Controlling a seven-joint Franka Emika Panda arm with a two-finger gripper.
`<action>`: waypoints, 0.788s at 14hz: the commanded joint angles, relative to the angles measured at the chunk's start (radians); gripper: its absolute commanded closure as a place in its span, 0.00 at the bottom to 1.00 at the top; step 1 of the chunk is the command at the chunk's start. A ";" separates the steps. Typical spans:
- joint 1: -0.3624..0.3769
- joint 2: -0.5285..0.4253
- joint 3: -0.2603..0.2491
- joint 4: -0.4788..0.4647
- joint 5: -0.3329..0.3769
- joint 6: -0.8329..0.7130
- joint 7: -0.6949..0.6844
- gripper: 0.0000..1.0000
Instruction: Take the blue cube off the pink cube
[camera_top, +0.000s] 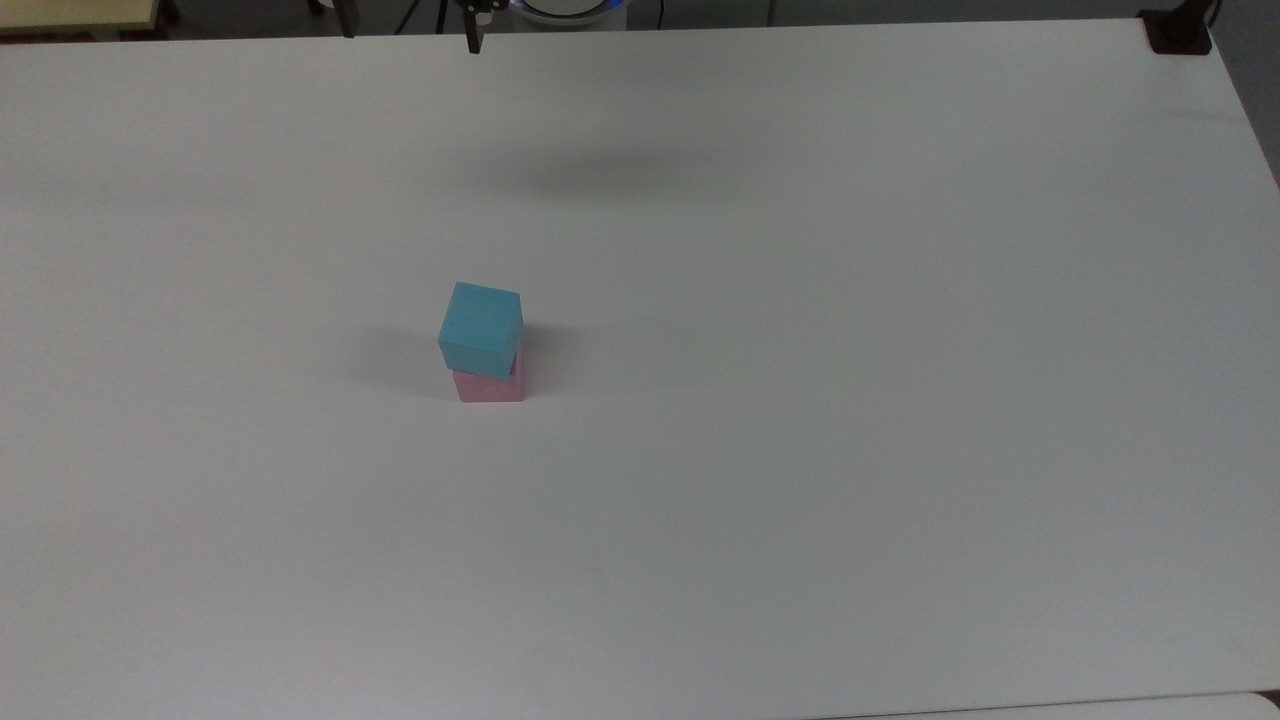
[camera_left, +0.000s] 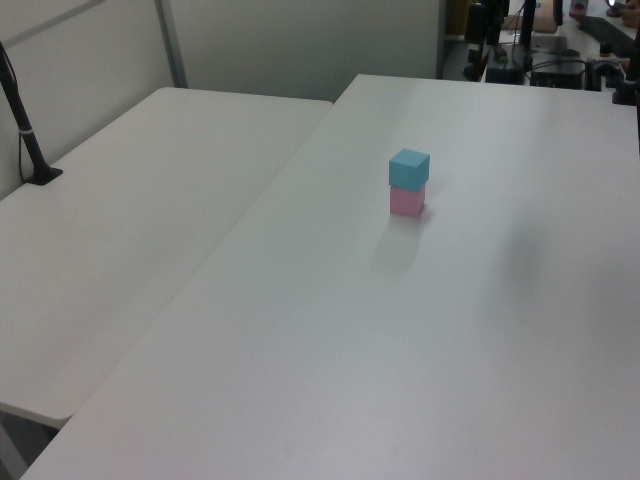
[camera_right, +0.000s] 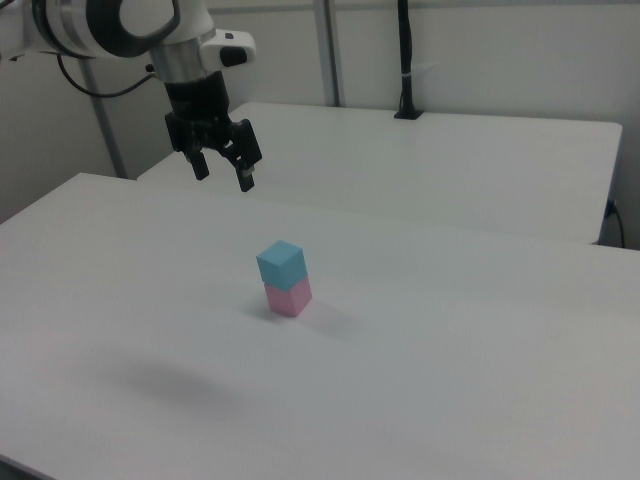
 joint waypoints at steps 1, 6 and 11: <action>0.014 0.005 -0.011 -0.020 0.005 0.030 -0.052 0.00; 0.010 0.093 -0.011 0.000 -0.008 0.053 -0.169 0.00; 0.011 0.172 -0.006 -0.001 0.005 0.126 -0.128 0.03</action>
